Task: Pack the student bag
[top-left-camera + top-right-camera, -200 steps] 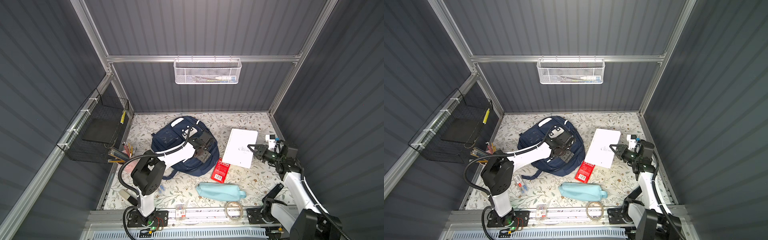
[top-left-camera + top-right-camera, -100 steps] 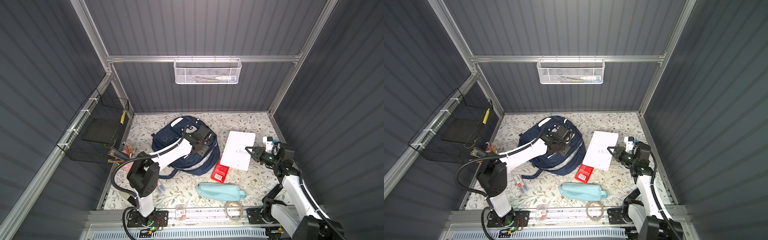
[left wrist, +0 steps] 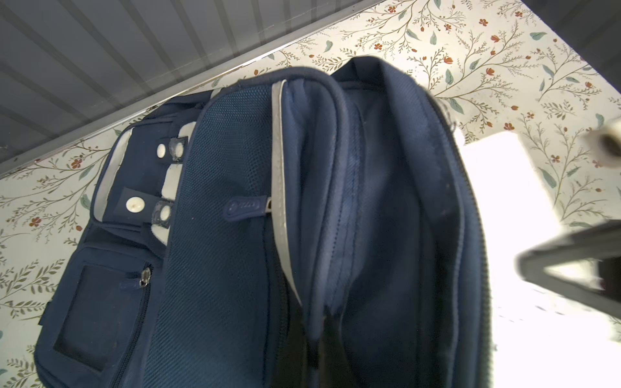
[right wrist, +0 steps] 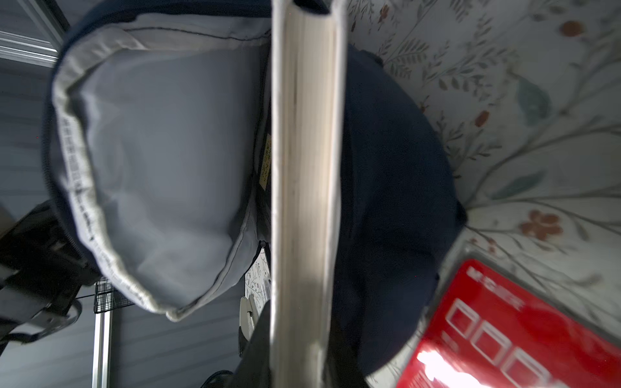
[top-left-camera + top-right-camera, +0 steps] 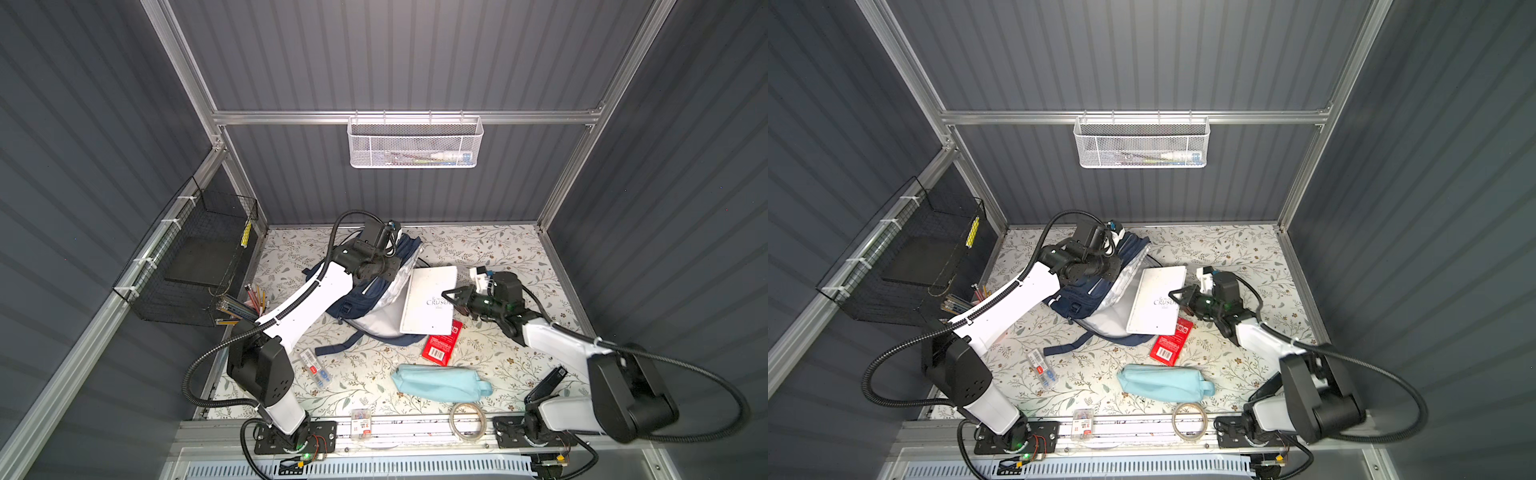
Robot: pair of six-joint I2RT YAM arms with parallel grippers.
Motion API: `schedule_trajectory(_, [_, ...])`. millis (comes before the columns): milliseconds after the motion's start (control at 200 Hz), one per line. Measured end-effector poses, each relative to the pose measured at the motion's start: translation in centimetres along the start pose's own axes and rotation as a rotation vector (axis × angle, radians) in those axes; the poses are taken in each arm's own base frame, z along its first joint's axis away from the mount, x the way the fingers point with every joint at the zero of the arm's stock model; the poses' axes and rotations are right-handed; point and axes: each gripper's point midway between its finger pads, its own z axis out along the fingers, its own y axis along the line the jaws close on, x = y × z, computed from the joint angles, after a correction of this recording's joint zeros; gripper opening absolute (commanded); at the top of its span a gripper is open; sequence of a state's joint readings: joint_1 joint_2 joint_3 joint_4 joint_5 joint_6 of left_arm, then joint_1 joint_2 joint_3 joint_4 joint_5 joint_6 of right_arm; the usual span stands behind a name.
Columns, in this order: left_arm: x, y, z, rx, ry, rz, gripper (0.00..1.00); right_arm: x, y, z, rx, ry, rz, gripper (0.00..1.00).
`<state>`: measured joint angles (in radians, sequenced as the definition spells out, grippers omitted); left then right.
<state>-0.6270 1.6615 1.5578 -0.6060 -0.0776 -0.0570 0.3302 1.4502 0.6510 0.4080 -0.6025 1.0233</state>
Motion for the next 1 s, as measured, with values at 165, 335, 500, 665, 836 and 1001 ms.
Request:
schedule_trajectory(165, [-0.2,-0.3,0.2,0.022,-0.007,-0.021,0.00,-1.0,3.0,7.0,-0.062,0.036,-0.030,0.00])
schedule_trajectory(335, [-0.7,-0.5,0.1,0.031,-0.023,-0.040,0.00,-2.1,3.7,13.1,-0.083,0.006,-0.037,0.00])
schedule_trajectory(500, [-1.0,-0.6,0.1,0.042,-0.033,-0.068,0.00,-3.1,1.8,17.3,-0.051,-0.051,0.008,0.00])
schedule_trajectory(665, [-1.5,-0.6,0.5,0.052,-0.063,-0.115,0.00,-3.9,3.8,20.0,-0.083,-0.082,-0.009,0.23])
schedule_trajectory(836, [-0.8,-1.1,1.6,0.083,-0.071,-0.163,0.00,-3.0,2.0,17.9,-0.053,-0.035,0.010,0.53])
schedule_trajectory(1001, [-0.5,-1.5,2.3,0.111,-0.087,-0.204,0.00,-4.0,0.2,10.6,-0.016,-0.045,0.063,0.59])
